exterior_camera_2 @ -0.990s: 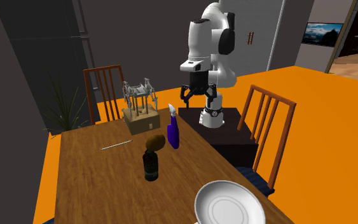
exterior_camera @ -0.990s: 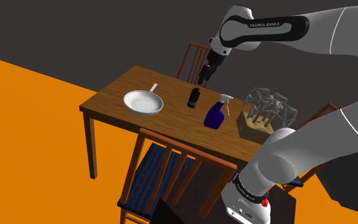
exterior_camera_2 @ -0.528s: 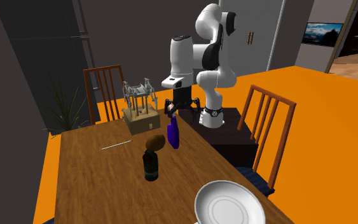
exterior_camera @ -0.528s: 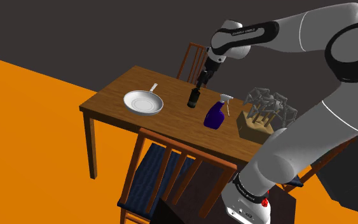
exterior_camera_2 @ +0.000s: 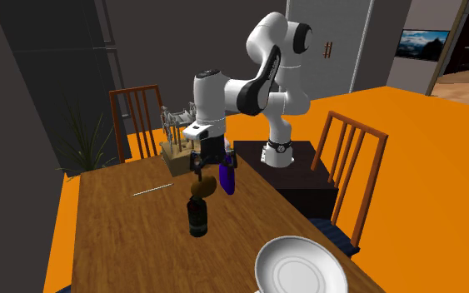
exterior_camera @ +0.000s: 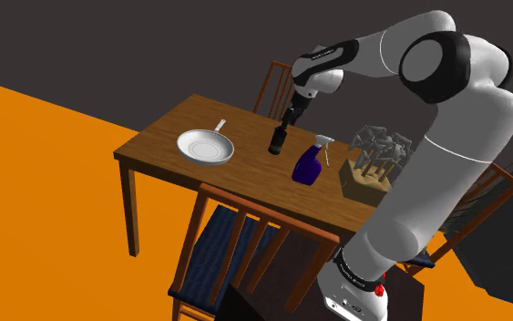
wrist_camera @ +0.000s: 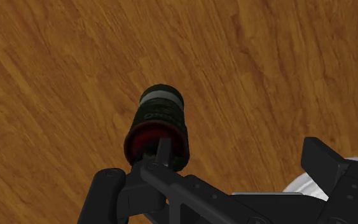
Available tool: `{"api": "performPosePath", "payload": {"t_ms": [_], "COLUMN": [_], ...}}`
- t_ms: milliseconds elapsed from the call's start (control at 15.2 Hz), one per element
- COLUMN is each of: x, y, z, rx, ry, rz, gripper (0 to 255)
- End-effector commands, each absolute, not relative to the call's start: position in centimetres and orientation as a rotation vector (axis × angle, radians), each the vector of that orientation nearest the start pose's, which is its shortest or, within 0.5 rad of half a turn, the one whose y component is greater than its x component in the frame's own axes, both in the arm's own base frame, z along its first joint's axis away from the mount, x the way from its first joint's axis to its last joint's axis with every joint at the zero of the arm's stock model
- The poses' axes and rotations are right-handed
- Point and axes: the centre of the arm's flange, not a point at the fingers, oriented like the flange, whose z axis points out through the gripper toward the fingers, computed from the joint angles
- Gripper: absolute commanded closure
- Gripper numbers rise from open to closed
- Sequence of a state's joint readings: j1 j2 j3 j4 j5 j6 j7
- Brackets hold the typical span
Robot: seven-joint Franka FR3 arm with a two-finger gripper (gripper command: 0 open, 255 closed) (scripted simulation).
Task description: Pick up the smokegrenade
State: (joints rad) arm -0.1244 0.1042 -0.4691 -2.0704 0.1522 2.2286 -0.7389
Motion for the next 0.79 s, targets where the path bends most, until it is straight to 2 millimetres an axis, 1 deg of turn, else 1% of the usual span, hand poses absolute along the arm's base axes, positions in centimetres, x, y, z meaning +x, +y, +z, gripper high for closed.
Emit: {"api": "performPosePath", "payload": {"t_ms": [0, 264, 726], "x": [48.5, 50.0, 50.0], "y": [-33.3, -37.2, -37.2], "z": [37.8, 34.9, 31.2], "rx": [-3.117, -3.115, -3.115], "ry": [-0.086, -0.069, -0.069], "rz": [-0.154, -0.148, -0.148], "gripper": [0, 0, 0]}}
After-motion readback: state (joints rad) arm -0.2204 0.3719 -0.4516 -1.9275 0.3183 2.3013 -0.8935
